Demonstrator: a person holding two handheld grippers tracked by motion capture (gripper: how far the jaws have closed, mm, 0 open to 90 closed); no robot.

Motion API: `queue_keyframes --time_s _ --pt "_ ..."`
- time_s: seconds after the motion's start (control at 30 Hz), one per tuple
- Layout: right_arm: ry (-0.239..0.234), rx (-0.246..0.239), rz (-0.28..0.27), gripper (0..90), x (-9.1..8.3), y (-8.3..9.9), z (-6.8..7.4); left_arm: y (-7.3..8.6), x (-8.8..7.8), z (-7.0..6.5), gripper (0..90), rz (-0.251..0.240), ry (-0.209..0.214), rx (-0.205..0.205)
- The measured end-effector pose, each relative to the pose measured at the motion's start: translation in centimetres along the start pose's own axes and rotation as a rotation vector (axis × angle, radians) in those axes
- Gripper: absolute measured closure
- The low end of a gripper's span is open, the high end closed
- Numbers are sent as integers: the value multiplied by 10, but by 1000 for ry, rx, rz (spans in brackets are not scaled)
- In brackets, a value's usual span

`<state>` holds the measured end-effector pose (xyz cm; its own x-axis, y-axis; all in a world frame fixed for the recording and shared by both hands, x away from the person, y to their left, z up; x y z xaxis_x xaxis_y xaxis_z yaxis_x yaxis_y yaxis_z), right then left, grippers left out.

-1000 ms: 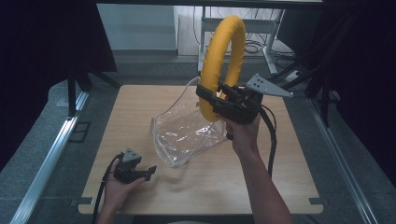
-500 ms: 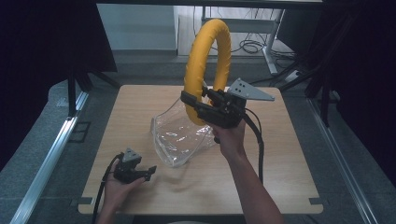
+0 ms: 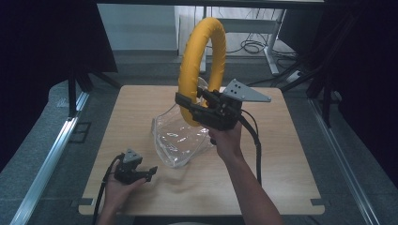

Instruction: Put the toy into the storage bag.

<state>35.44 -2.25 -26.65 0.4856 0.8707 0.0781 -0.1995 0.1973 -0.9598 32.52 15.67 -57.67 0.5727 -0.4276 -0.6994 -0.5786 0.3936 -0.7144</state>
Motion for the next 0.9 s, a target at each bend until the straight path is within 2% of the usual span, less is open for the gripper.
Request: queue_keyframes --time_s 0.53,0.9 --pt "-30 -1 17 507 15 16 13 0 -1 0 262 -2 0 0" --pt "-32 1 40 506 23 28 13 0 -1 1 261 -1 1 -1"
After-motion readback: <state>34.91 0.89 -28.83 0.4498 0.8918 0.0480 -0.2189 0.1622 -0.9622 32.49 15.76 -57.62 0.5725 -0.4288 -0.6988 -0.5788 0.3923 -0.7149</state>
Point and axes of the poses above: each handheld gripper's, and its own axes: x roughly forward along the jaws, y roughly out of its underside, z roughly to its left, the point moved 9 cm from there along x, roughly forward along the jaws, and after that the axes turned 7 degrees about x, right-handed, at the moved point
